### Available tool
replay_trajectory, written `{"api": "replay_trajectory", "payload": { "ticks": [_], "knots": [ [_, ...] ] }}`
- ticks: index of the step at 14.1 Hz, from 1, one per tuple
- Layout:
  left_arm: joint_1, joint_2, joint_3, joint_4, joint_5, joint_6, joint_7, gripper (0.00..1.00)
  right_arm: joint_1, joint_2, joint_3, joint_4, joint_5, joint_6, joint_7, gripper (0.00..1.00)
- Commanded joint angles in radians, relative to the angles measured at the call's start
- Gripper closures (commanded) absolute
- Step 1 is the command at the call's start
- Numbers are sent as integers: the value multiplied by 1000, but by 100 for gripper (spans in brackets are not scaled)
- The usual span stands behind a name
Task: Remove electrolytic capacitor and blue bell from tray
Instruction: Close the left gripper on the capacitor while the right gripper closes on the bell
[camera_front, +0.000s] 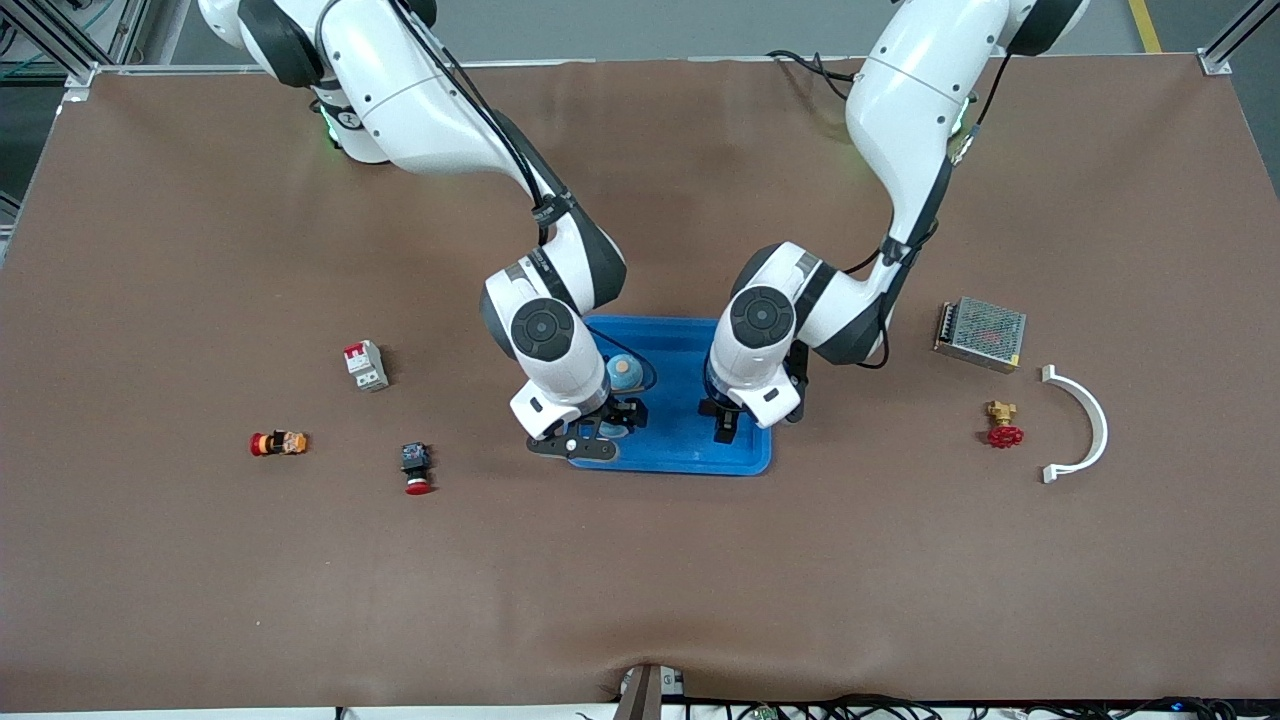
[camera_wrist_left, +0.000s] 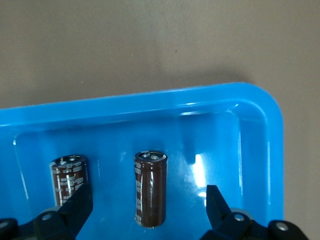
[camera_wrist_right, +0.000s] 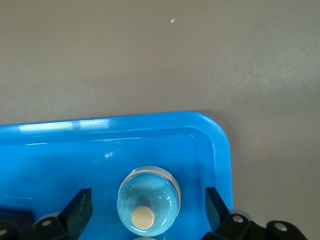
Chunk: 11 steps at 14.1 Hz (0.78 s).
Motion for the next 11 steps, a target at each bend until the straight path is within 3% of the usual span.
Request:
{"api": "replay_trajectory", "payload": {
  "ticks": [1, 11],
  "knots": [
    [-13, 17, 7, 11, 41, 24, -26, 0, 16, 22, -12, 31, -9, 0, 15, 0],
    [-13, 26, 5, 21, 41, 26, -26, 3, 40, 33, -12, 17, -13, -2, 16, 0]
  ]
}}
